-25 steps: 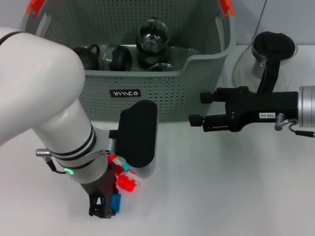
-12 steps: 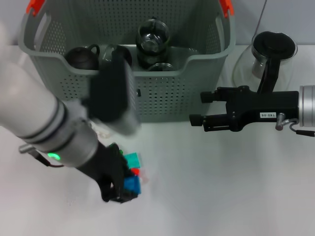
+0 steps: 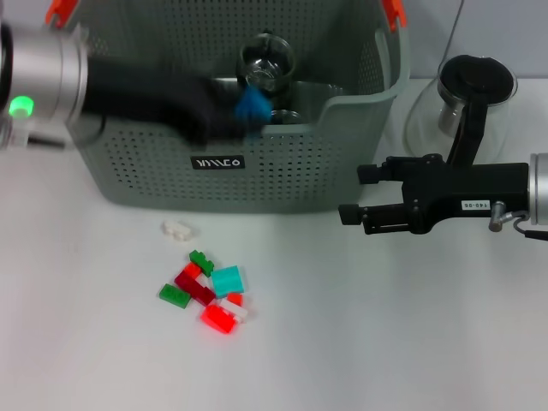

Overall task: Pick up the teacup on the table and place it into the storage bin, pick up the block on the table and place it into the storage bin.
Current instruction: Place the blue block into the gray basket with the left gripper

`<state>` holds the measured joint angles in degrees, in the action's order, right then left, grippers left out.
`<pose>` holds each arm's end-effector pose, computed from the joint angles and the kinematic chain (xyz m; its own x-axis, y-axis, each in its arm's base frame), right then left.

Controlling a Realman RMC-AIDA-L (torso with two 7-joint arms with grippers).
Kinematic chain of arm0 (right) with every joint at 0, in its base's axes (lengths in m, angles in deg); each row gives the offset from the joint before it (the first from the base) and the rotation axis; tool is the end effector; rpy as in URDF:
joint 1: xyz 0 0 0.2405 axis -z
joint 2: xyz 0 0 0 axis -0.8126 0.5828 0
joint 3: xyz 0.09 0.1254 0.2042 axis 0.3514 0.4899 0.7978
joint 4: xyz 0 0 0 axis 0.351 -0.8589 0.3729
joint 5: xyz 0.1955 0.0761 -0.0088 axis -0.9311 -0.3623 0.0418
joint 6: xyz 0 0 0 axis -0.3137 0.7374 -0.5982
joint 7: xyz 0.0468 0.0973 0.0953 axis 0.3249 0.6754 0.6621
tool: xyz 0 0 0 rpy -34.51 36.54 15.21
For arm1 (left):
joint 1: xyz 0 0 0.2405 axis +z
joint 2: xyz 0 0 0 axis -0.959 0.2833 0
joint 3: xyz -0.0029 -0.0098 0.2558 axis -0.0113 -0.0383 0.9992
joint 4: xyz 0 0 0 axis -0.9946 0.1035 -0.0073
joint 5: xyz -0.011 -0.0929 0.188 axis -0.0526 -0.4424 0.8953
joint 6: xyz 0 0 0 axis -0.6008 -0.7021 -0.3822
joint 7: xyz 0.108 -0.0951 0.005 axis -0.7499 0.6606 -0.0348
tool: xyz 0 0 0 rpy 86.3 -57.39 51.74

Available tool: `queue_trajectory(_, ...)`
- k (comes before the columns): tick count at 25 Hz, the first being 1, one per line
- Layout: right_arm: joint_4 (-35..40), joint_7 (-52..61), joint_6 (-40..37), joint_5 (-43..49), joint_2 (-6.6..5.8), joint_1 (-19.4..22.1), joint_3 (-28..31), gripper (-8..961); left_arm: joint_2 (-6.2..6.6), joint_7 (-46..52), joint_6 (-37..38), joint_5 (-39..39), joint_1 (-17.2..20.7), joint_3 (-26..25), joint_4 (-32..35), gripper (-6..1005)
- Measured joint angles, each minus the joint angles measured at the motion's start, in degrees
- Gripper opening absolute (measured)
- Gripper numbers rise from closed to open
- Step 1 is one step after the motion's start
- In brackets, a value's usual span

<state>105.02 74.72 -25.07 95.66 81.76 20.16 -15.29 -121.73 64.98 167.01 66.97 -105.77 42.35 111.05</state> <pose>0.2166 0.3579 -0.0121 0.8380 -0.3499 -0.4187 -0.4258 -0.8992 -0.1008 -0.1355 0.3544 0.0655 0.9049 0.3085 0.2931 0.3950 -0.8652 -0.3090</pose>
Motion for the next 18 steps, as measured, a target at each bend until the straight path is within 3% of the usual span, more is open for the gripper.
queue_trajectory(5,0.0,0.0,-1.0,0.0,-0.15,0.0,0.0,853,1.14,1.1,-14.1,2.2,-4.8,-0.5,-3.2,430)
queue_trajectory(13,-0.1,-0.2,-1.1,0.1,-0.19,0.0,-0.3,854,6.34,4.9,-28.7,5.9,-13.5,-0.7,-21.9,442)
queue_trajectory(17,-0.2,-0.3,-1.1,0.1,-0.19,0.2,-0.3,854,6.2,4.8,-31.4,5.9,-13.6,-0.9,-23.2,448)
queue_trajectory(18,-0.2,-0.3,-1.1,0.1,-0.19,0.2,-0.3,854,5.89,4.8,-31.7,5.9,-13.2,-0.9,-22.3,489)
